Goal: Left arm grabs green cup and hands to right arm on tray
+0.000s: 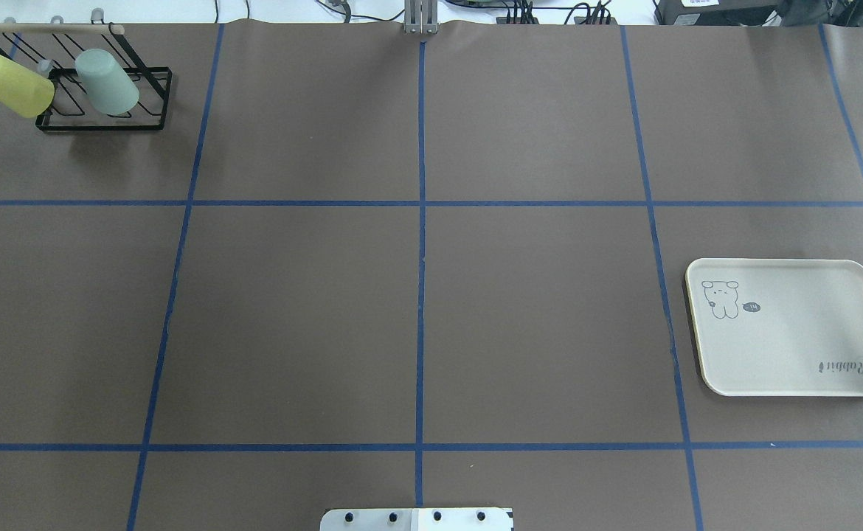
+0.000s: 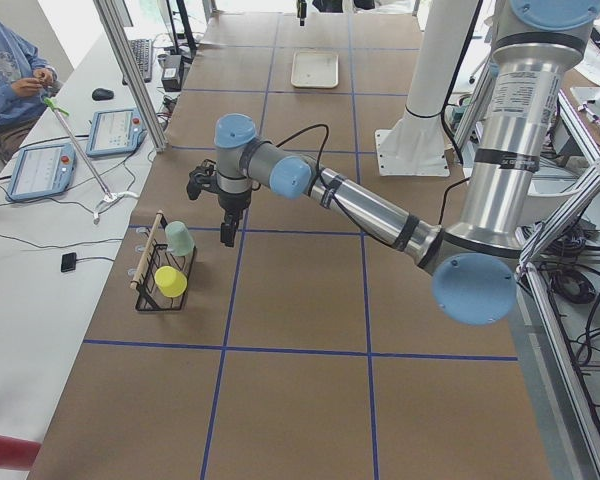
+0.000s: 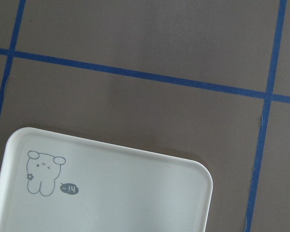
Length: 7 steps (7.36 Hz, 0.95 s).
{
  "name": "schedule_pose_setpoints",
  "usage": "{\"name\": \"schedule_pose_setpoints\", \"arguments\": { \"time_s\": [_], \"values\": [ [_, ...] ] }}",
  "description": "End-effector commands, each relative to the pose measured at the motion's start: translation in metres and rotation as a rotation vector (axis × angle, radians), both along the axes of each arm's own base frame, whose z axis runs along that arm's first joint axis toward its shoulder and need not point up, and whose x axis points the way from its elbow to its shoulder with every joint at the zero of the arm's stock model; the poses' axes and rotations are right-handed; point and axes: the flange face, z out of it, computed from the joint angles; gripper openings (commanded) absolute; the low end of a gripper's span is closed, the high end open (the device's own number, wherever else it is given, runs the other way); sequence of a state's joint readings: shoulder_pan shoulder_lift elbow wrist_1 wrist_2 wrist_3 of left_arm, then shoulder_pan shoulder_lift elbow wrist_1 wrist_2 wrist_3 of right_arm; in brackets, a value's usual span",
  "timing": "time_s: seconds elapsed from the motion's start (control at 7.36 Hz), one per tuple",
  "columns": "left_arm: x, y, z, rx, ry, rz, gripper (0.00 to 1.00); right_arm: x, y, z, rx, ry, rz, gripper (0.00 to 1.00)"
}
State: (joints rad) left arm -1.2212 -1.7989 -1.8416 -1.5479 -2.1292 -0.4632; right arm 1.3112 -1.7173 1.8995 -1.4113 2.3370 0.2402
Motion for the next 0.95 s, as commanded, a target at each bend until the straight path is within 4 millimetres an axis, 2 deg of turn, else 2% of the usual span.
{"name": "schedule_pose_setpoints", "arguments": {
  "time_s": [0.0,0.14,0.41,0.82],
  "values": [
    [0.053,-0.056,-0.029,-0.007,-0.035,-0.035,1.0,-0.004,-0.002,-0.003,0.01,0.0,-0.01,1.0],
    [0.066,-0.086,-0.043,-0.009,-0.031,-0.036,0.98,-0.005,-0.002,-0.004,0.015,-0.002,-0.017,1.0],
    [0.089,-0.139,-0.042,-0.041,-0.049,-0.03,0.97,-0.012,-0.003,-0.006,0.016,-0.004,-0.028,1.0],
    [0.098,-0.16,0.014,-0.063,-0.062,-0.025,0.97,-0.015,-0.003,-0.006,0.015,-0.004,-0.032,1.0]
  ]
}}
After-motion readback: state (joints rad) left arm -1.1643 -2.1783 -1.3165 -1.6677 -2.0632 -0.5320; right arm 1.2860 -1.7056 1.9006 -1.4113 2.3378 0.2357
